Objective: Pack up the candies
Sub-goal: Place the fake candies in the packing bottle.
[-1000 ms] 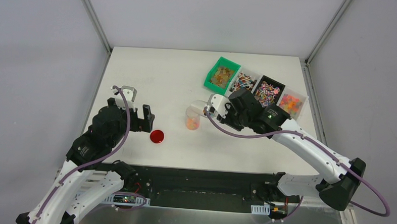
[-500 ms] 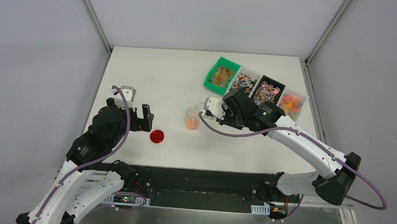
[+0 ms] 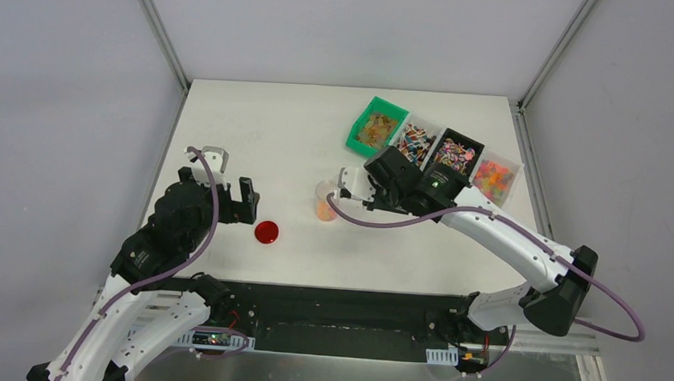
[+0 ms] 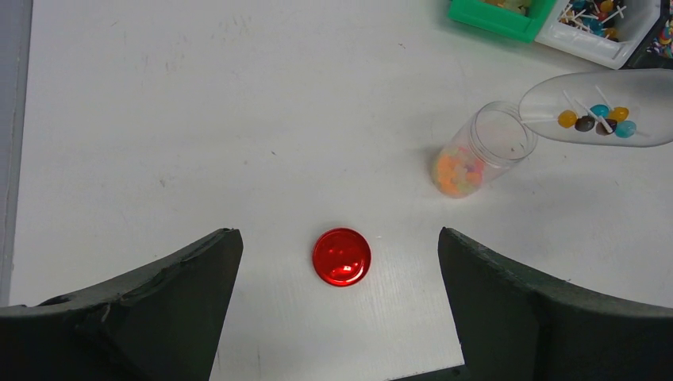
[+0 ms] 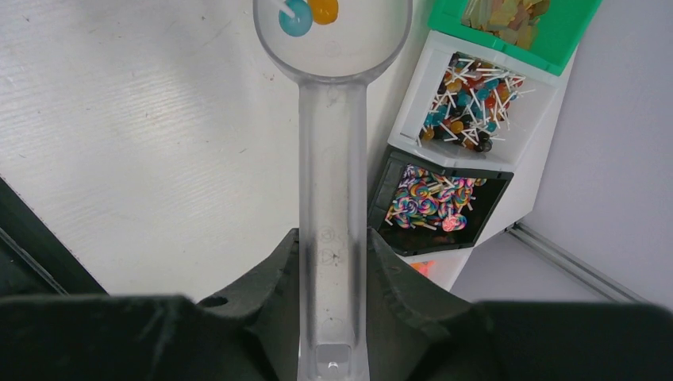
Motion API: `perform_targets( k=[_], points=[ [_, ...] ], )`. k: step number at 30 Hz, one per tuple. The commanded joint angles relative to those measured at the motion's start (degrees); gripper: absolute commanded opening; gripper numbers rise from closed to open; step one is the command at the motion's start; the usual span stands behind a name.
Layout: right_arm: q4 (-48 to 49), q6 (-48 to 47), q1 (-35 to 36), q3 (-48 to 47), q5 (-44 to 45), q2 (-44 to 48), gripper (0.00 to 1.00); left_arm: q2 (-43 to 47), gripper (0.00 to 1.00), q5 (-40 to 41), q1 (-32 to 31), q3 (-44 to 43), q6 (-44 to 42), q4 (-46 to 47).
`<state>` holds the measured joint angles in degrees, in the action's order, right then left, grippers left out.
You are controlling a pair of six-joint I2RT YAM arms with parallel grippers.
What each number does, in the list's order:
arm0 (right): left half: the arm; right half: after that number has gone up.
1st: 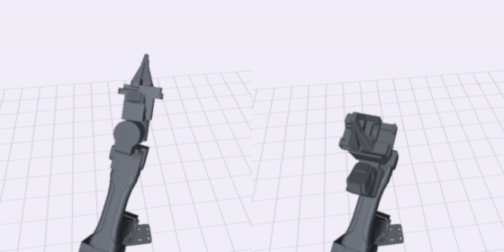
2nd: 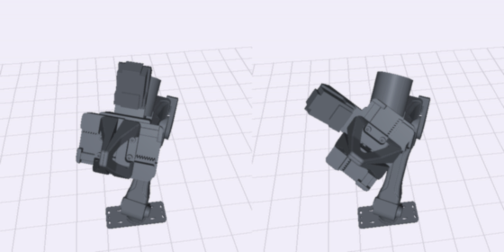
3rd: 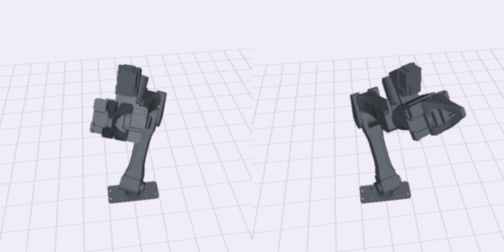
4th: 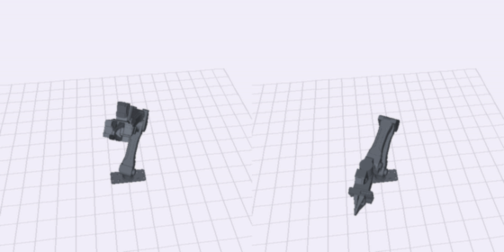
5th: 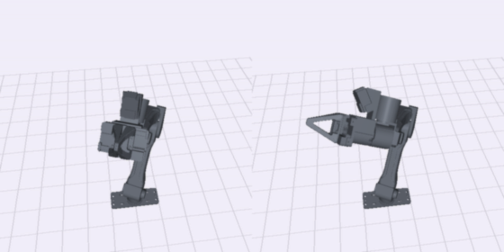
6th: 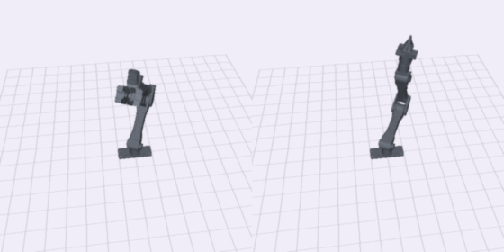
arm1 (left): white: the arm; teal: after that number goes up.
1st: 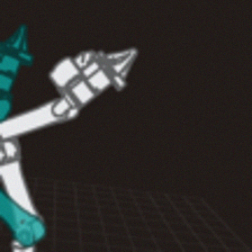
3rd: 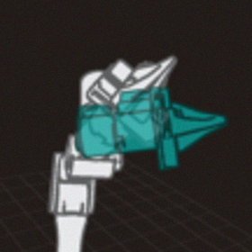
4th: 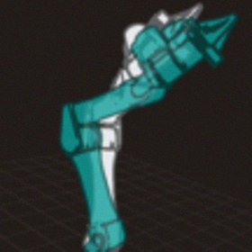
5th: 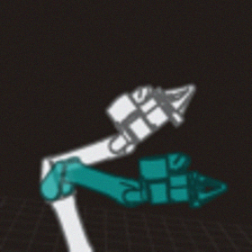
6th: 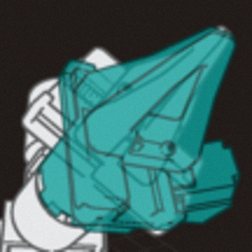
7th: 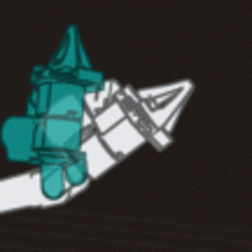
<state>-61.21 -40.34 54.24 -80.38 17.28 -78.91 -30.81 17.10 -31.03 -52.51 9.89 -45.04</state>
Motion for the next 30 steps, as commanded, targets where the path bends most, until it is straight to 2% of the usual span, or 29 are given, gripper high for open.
perform_targets(
  k=[1, 30],
  points=[
    [-1.67, -1.95, 1.00, -4.17, 3.82, -1.06, 0.00, 0.73, 0.99, 1.57, 0.43, 0.22, -0.30, 1.36],
    [-7.12, -2.49, 3.51, -10.37, 9.80, -5.64, 0.00, 1.44, 0.99, 1.97, 0.43, 0.16, -0.30, 1.35]
  ],
)
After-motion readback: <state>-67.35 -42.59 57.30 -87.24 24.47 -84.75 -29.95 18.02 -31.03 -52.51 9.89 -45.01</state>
